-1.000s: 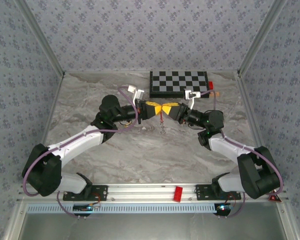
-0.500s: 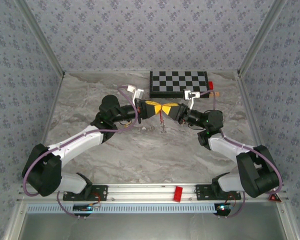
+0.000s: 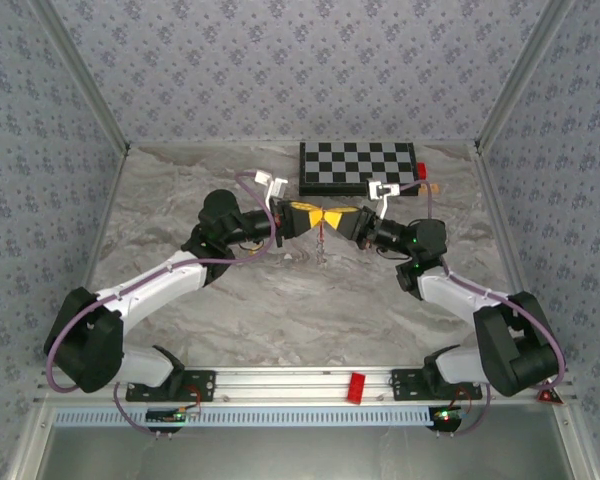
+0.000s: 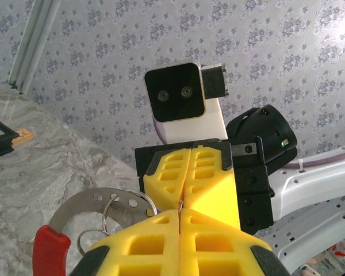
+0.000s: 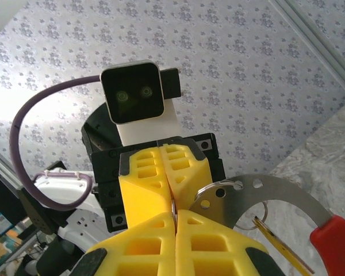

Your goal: Put the keys on the keyring

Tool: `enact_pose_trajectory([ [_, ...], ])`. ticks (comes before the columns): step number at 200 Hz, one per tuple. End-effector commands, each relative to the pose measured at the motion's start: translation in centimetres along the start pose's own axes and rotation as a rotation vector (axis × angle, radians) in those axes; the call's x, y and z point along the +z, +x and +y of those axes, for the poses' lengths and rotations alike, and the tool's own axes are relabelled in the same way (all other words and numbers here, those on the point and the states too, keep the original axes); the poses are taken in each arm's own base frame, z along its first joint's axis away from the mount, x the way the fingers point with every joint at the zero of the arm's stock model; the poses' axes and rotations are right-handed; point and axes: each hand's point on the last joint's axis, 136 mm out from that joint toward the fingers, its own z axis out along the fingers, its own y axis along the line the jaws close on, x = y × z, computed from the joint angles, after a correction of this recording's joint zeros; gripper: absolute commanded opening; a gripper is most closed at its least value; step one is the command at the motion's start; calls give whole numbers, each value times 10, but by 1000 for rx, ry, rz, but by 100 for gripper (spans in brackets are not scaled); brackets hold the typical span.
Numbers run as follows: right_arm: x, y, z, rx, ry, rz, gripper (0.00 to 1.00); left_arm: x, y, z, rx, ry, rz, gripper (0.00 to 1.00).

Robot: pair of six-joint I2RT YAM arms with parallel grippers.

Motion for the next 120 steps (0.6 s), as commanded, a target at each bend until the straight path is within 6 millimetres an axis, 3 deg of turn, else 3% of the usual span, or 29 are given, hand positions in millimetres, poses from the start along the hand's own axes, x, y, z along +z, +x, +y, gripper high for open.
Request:
enact_pose_trajectory([
  [1,-5,2,-2,-45,46,28,0,-4,-14,-13,54,28,-37,0],
  [79,-7,6,-3,-105,123,69,0,-2,-12,-13,54,36,-24,0],
  [120,-8,2,3,-122,109,69,0,-8,-17,-8,50,-1,-41,39],
])
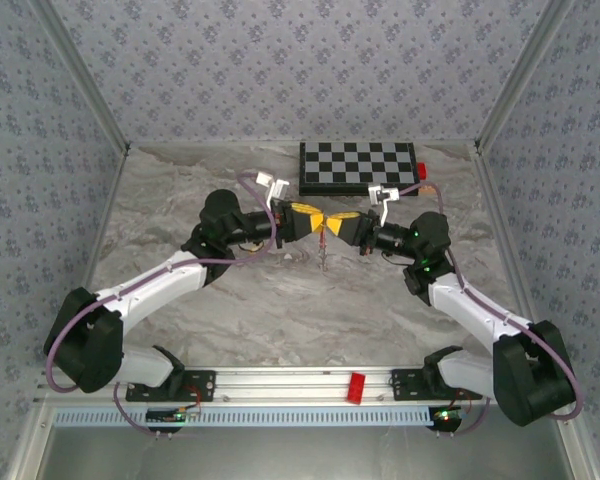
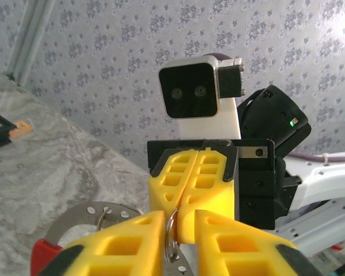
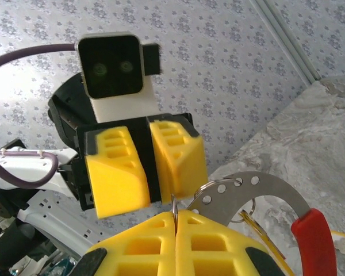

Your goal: Put the keys on the keyring

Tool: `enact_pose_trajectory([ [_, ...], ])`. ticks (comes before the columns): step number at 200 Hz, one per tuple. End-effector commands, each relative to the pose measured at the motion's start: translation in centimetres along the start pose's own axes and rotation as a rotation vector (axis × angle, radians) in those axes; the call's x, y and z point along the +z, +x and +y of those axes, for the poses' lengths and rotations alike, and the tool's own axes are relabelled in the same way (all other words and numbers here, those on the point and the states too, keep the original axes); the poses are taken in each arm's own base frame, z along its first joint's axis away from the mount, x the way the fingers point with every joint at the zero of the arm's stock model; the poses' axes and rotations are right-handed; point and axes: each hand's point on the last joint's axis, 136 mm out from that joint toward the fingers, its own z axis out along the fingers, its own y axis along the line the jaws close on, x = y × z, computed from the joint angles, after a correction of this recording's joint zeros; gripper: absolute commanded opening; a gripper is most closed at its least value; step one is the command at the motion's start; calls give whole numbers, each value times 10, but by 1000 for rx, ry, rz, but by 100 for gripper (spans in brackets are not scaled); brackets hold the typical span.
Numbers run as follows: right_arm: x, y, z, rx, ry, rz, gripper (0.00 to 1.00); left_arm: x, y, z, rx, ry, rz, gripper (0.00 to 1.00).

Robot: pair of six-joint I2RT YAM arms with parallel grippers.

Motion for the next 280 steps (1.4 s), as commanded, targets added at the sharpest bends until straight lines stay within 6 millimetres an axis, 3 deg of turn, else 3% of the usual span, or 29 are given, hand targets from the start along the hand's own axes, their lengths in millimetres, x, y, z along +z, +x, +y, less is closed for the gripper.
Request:
enact_pose_trajectory([
  [1,-1,-10,9,-46,-10,-5,0,-9,-21,-10,56,0,-61,39],
  [22,-2,-10,12,-57,-10,0,0,-17,-25,-8,58,-28,-84,51],
  [105,-7,-5,11,-89,36,18,0,-27,-18,7,53,-110,-69,63],
  [128,-11,-3,8,-109,83,28,0,-35,-10,25,50,-212,-46,76],
  [132,-12,-2,8,-99,92,31,0,-37,-10,29,57,-233,-44,82],
  [137,-13,-1,8,-128,104,39,0,-41,-8,35,57,-269,-38,89],
  [152,-17,3,6,-151,138,57,0,-54,2,57,44,-380,-12,93],
  [159,-19,5,6,-160,149,61,0,-61,8,68,32,-432,-1,99],
  [200,-30,20,0,-180,206,92,0,-105,45,136,-59,-741,63,100],
  [240,-38,27,-3,-194,251,98,0,-131,83,175,-92,-937,178,99],
  [266,-44,31,-9,-194,289,89,0,-136,108,194,-158,-997,296,79],
  [280,-46,33,-13,-189,316,87,0,-138,119,203,-203,-1030,374,61],
])
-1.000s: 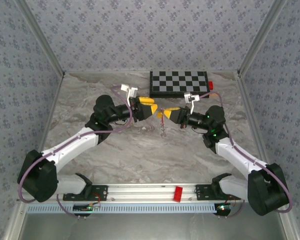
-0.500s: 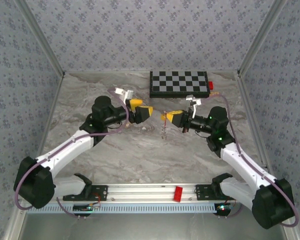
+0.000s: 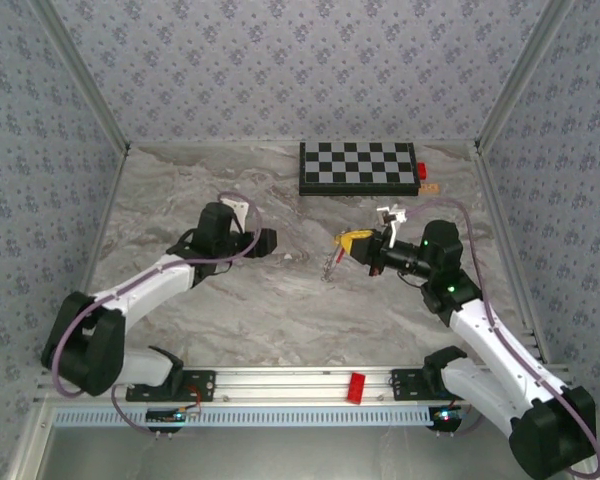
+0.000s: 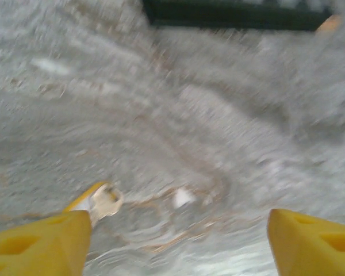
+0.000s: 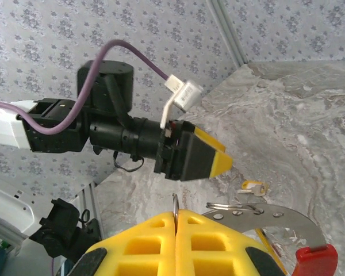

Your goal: Put the keys on the keyring

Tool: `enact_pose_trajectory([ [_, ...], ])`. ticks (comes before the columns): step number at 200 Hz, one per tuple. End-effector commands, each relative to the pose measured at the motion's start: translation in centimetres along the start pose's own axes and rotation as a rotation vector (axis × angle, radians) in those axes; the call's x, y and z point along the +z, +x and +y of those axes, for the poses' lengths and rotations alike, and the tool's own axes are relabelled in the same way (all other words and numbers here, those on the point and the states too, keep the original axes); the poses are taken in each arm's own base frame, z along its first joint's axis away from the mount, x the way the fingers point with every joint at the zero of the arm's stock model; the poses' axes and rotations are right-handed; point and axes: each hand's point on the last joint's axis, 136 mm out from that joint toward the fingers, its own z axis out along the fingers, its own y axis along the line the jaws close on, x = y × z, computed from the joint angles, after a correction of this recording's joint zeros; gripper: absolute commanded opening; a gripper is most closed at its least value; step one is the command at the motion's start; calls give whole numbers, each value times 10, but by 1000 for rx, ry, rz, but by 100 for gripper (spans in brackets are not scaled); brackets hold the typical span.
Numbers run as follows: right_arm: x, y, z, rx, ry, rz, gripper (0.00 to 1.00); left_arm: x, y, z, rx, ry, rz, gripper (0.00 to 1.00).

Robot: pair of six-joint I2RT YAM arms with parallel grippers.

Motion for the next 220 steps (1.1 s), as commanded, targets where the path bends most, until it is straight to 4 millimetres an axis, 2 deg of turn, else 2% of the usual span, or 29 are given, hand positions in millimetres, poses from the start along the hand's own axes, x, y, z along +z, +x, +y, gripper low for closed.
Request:
enact_pose_trajectory([
  [1,-5,7,-11,-8,66,1,0,11,10,18,-3,-100,123,60],
  [29,-7,10,-16,-6,94,-4,0,29,23,21,-20,-130,275,46],
  [66,-9,11,-15,-9,92,-18,0,39,19,31,6,-208,352,45],
  [90,-8,12,-13,-4,82,-15,0,50,23,36,26,-250,433,38],
  [107,-9,11,-12,-6,80,-19,0,56,26,36,60,-274,481,37],
  [151,-10,11,-10,-6,75,-21,0,66,29,35,145,-312,500,37],
  [220,-9,11,-11,-4,75,-23,0,77,30,39,174,-333,533,30],
])
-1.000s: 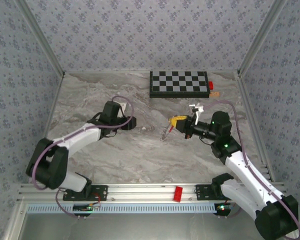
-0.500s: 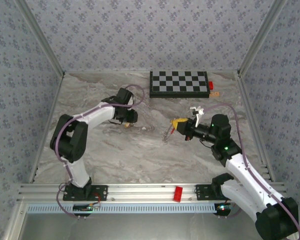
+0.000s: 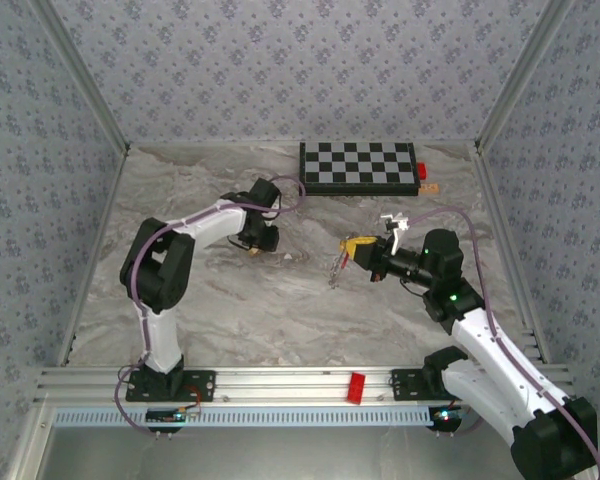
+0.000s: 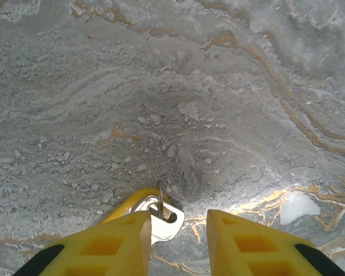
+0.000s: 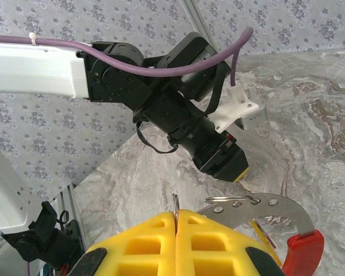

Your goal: Put the keys on the keyring

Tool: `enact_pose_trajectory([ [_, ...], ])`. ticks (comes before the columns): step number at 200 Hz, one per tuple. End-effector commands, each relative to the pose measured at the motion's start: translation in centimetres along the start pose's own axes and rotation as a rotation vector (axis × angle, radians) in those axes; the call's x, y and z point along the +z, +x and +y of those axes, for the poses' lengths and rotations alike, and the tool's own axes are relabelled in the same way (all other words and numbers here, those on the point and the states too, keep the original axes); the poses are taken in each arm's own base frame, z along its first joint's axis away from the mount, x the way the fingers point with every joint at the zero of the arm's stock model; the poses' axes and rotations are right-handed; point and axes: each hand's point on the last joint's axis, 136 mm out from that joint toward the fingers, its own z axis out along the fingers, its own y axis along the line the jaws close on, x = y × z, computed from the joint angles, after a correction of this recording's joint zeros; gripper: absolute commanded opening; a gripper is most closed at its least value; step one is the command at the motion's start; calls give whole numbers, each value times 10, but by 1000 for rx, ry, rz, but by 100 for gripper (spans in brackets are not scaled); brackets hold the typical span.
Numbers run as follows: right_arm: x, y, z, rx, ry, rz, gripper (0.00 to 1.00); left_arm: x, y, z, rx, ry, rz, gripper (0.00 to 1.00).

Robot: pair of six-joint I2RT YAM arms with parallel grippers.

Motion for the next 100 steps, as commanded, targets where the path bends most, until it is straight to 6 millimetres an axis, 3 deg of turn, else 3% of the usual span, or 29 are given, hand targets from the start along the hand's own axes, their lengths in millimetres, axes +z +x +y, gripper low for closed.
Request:
enact_pose_trajectory([
  [1,-2,-5,3,-15,-8,-24,0,-2,-1,4,27,-32,20,30],
  [67,-1,-5,4,-15,-15,-23,0,2,-6,5,44,-47,27,24],
  [100,-2,-5,5,-16,-19,-23,0,6,2,6,52,-55,72,23],
])
